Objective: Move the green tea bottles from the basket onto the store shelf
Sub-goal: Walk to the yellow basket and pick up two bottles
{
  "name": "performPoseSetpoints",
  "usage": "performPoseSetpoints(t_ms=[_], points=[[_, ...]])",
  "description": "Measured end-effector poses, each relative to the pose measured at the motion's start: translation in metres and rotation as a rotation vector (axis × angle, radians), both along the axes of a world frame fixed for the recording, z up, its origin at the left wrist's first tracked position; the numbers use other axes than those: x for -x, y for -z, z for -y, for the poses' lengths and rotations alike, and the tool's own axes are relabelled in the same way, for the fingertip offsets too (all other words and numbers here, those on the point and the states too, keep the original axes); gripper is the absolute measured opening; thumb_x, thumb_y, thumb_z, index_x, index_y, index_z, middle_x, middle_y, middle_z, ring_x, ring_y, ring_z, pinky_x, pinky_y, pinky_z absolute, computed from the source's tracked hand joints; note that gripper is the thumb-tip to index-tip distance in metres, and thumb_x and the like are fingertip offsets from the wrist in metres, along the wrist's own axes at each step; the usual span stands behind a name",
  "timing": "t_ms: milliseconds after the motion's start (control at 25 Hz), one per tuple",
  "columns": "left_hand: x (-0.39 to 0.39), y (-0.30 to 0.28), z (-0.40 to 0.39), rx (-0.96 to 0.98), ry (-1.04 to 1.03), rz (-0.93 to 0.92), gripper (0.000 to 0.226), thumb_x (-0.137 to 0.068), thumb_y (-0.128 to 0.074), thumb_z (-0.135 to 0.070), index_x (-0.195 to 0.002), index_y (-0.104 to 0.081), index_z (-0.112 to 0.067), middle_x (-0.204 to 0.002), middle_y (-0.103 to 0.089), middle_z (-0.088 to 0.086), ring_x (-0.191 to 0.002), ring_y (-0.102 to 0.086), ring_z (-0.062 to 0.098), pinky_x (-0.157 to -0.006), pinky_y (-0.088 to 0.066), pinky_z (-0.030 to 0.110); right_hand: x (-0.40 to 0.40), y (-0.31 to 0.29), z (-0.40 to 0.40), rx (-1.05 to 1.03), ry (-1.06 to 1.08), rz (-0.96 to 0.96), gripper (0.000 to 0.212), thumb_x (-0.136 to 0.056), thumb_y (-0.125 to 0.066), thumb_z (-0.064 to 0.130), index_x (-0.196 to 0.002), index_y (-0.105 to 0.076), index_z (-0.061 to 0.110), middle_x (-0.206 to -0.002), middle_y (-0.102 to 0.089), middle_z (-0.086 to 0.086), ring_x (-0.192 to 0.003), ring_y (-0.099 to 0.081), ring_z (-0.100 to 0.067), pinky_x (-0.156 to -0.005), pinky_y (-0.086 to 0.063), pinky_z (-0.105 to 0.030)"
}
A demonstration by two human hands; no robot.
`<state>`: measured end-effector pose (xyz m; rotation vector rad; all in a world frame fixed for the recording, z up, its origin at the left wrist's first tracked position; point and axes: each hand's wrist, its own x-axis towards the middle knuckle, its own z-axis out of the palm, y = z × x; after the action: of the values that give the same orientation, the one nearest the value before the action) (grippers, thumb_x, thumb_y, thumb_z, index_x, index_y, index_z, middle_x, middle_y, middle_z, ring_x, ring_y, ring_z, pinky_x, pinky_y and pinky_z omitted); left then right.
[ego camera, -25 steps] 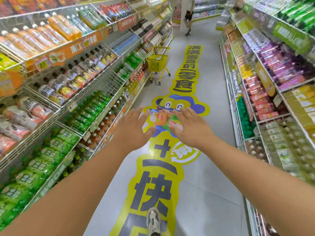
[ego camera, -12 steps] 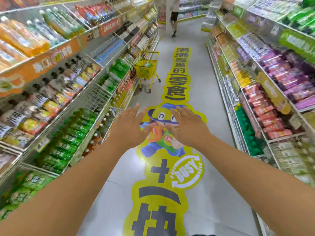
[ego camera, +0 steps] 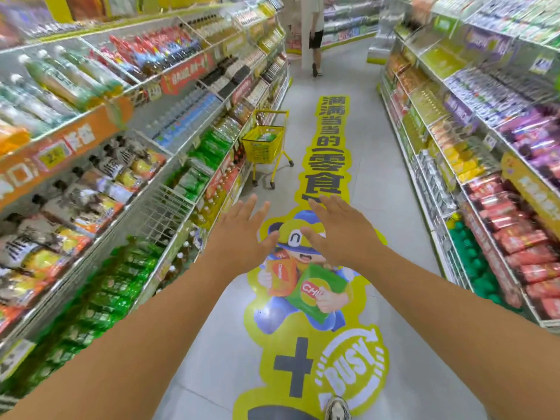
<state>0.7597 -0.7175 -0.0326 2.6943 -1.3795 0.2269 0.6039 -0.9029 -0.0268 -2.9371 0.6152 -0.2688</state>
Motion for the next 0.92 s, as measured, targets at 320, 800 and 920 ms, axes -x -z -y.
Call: performPoseSetpoints(t_ms=[320,800,920], points=[[-0.118,-0.012,0.157,-0.001,0.001,-0.009,0.076,-0.097,-0.036,-0.066,-0.161,-0.024,-0.026,-0.168,-0.022,0.008,-0.152,-0.023,0.032,-0.123,-0.023,0.046,-0.118,-0.014,0.152,0.032,0.001,-0.025,0.073,-0.102,-0.033,0.062,-0.162,-0.024,0.022,-0.17,-0.022,-0.006,-0.157,-0.012,-0.025,-0.125,-0.016,-0.041],[-0.383,-0.01,0.366,0.02,0.058,0.018,0.074,-0.098,-0.038,-0.064,-0.162,-0.024,-0.028,-0.17,-0.016,0.006,-0.153,-0.022,0.032,-0.123,-0.021,0.047,-0.367,-0.011,0.347,0.038,0.104,-0.049,0.074,-0.102,-0.035,0.064,-0.162,-0.024,0.023,-0.17,-0.02,-0.003,-0.157,-0.013,-0.026,-0.125,-0.018,-0.043],[-0.446,-0.014,0.415,0.009,0.077,-0.021,0.074,-0.099,-0.034,-0.065,-0.162,-0.018,-0.03,-0.171,-0.012,0.004,-0.155,-0.016,0.03,-0.124,-0.018,0.046,-0.428,-0.013,0.392,0.03,0.141,-0.037,0.074,-0.102,-0.036,0.064,-0.162,-0.025,0.023,-0.17,-0.021,-0.003,-0.157,-0.013,-0.024,-0.125,-0.018,-0.042]])
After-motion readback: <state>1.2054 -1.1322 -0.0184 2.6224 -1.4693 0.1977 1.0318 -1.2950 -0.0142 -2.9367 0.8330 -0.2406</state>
